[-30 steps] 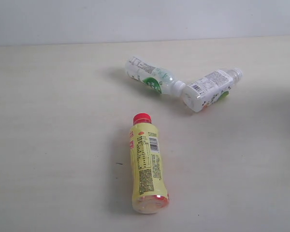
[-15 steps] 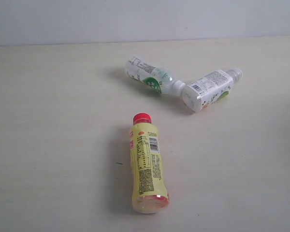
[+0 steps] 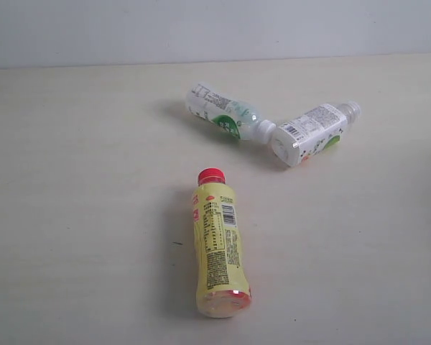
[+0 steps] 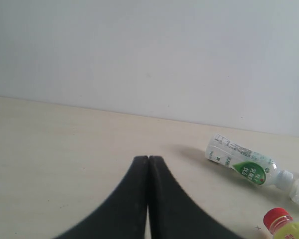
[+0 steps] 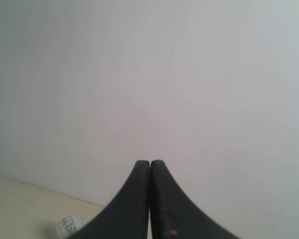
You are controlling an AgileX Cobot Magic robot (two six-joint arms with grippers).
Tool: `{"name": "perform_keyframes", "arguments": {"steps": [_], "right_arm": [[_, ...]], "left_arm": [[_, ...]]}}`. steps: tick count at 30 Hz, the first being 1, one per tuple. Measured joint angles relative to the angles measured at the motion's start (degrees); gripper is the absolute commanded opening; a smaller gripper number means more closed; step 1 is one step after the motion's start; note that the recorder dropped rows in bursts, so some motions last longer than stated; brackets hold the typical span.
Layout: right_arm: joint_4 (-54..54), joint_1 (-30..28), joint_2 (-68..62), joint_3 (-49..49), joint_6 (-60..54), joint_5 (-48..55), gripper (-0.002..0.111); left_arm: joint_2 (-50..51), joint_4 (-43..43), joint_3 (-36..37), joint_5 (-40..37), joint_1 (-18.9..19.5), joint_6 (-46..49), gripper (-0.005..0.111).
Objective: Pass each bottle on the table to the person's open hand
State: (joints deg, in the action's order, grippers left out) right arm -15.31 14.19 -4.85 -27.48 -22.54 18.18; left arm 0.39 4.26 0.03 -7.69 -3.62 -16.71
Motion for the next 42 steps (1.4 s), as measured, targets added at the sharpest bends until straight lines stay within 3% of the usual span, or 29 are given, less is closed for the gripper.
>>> {"name": "perform_keyframes", "arguments": {"steps": [12,20,42], "right_arm": [[0.0,0.1,4.5,1.2,0.7,-2.2,0.0],[1.7,4.7,4.5,1.2,1.3,-1.9,0.0],[2.1,4.7,4.5,1.8,1.3,-1.9,0.0]], "left_arm": [[0.0,0.0,0.0,0.0,0.0,0.0,0.002],[0.0,0.0,0.0,0.0,0.0,0.0,0.002],[0.0,0.0,0.0,0.0,0.0,0.0,0.002]]}}
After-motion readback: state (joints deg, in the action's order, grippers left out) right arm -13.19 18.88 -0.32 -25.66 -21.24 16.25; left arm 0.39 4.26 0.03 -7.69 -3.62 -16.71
